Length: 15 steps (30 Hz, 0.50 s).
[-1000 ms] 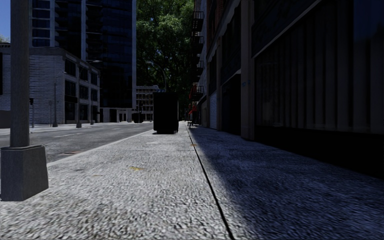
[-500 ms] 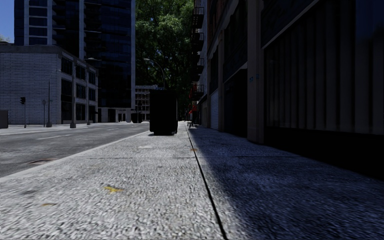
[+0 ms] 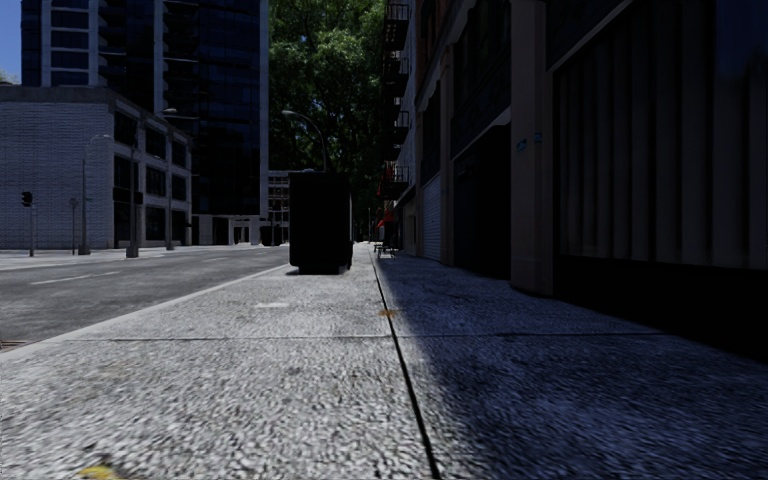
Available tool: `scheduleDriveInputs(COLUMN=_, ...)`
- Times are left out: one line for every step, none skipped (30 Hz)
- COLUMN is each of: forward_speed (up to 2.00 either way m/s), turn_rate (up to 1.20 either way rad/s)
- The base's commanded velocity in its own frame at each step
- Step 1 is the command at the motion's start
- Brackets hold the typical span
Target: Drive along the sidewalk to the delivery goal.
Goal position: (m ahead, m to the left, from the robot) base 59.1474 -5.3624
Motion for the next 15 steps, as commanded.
scheduleDriveInputs(forward_speed=1.85, turn_rate=0.00)
scheduleDriveInputs(forward_speed=1.85, turn_rate=0.00)
scheduleDriveInputs(forward_speed=1.86, turn_rate=0.00)
scheduleDriveInputs(forward_speed=1.90, turn_rate=0.00)
scheduleDriveInputs(forward_speed=1.91, turn_rate=0.00)
scheduleDriveInputs(forward_speed=1.92, turn_rate=0.00)
scheduleDriveInputs(forward_speed=1.92, turn_rate=0.00)
scheduleDriveInputs(forward_speed=1.92, turn_rate=0.00)
scheduleDriveInputs(forward_speed=1.93, turn_rate=0.00)
scheduleDriveInputs(forward_speed=1.94, turn_rate=0.00)
scheduleDriveInputs(forward_speed=1.94, turn_rate=0.00)
scheduleDriveInputs(forward_speed=1.94, turn_rate=0.00)
scheduleDriveInputs(forward_speed=1.94, turn_rate=0.00)
scheduleDriveInputs(forward_speed=1.94, turn_rate=0.00)
scheduleDriveInputs(forward_speed=1.94, turn_rate=0.00)
